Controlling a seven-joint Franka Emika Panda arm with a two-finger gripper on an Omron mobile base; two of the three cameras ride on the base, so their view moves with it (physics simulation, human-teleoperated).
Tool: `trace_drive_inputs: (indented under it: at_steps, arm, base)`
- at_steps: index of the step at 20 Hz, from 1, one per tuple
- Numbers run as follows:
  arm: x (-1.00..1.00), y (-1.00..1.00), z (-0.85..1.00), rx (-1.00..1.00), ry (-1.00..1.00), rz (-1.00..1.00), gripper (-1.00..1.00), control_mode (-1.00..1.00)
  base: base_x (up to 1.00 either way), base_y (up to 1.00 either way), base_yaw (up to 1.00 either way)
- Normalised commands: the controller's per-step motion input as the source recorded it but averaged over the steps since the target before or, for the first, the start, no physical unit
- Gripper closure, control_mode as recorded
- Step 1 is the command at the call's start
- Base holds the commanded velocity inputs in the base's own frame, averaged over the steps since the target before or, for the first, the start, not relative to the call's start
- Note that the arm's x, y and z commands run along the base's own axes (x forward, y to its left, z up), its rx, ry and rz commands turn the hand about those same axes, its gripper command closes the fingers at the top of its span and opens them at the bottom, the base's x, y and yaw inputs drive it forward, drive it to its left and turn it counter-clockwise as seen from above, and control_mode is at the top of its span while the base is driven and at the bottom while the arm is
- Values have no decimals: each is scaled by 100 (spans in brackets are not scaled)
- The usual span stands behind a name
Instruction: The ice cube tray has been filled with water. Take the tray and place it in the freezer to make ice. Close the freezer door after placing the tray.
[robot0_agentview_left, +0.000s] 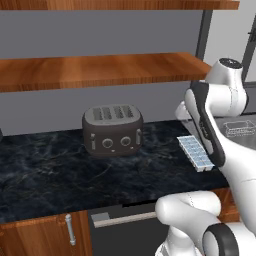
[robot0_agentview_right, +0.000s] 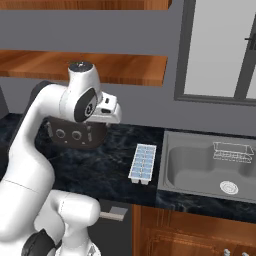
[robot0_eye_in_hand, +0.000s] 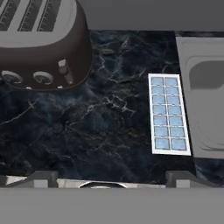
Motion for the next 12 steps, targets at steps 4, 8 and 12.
trace_drive_inputs:
  at_steps: [4,8,12]
  arm:
    - [0,-41,-22,-1,7,-6,-100,-100]
    - [8,-53,-46,-3,10,-1,-100,-100]
    - [14,-55,-42,-3,5,-4,-100,-100]
  base:
    - [0,0,0]
    - [0,0,0]
    - [0,0,0]
